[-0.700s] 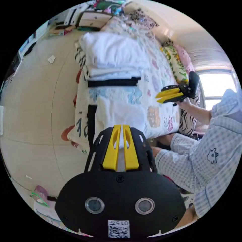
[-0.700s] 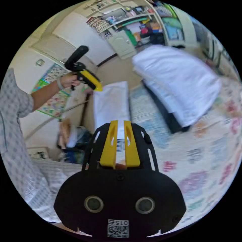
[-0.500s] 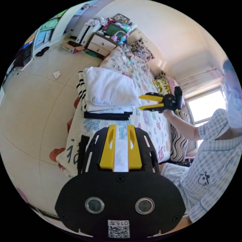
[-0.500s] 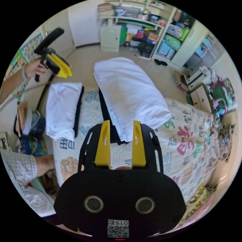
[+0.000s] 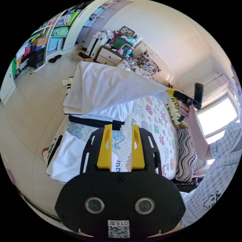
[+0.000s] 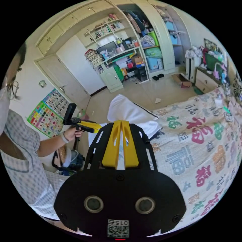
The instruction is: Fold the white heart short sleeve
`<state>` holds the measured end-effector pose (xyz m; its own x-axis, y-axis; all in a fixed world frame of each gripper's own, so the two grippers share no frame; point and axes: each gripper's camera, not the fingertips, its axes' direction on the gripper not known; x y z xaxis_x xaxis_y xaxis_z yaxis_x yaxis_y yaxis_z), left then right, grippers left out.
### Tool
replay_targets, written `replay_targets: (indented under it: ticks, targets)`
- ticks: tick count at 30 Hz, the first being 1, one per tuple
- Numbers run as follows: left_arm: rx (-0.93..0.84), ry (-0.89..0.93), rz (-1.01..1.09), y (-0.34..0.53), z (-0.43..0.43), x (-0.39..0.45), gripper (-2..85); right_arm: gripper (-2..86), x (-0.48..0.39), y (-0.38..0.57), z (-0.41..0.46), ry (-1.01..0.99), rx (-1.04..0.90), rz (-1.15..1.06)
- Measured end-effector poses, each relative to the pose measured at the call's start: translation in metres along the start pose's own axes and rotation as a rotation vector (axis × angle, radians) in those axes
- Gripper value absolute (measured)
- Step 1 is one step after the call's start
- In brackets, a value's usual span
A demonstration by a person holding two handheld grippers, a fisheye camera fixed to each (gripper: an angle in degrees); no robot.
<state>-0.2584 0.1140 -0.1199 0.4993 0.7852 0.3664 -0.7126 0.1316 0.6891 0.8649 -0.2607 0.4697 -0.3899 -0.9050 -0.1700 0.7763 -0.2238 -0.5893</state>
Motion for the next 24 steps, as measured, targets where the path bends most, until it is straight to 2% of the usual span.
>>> replay_targets:
  ticks: [2, 3, 6, 8, 9, 13, 16, 19, 20, 24]
  targets:
    - [0.036, -0.072, -0.011, 0.006, 0.027, 0.011, 14.3, -0.4, -0.030, 0.014, -0.036, 0.087, 0.025, -0.026]
    - [0.044, -0.090, -0.015, 0.007, 0.035, 0.013, 15.3, -0.5, -0.038, 0.018, -0.045, 0.064, 0.033, -0.029]
    - [-0.008, -0.252, 0.038, 0.010, 0.083, 0.053, 19.1, -0.5, -0.075, 0.046, -0.105, -0.110, 0.134, 0.008]
    - [-0.045, -0.438, 0.153, 0.024, 0.127, 0.109, 19.2, -0.5, -0.112, 0.076, -0.159, -0.223, 0.195, 0.005]
    - [-0.042, -0.448, 0.176, 0.029, 0.138, 0.123, 19.1, -0.5, -0.123, 0.084, -0.172, -0.251, 0.214, -0.002]
    - [-0.046, -0.436, 0.242, 0.084, 0.219, 0.193, 16.1, -0.5, -0.188, 0.145, -0.271, -0.299, 0.323, 0.027]
    - [-0.123, -0.300, 0.251, 0.125, 0.275, 0.223, 13.0, -0.5, -0.220, 0.194, -0.347, -0.301, 0.407, 0.069]
    - [-0.201, -0.182, 0.357, 0.168, 0.335, 0.257, 3.0, -0.4, -0.248, 0.240, -0.418, -0.303, 0.477, 0.118]
    - [-0.206, -0.118, 0.422, 0.182, 0.355, 0.271, 0.9, -0.4, -0.261, 0.257, -0.442, -0.290, 0.494, 0.134]
    - [-0.276, -0.067, 0.514, 0.194, 0.397, 0.296, -0.2, -0.4, -0.297, 0.302, -0.506, -0.152, 0.499, 0.240]
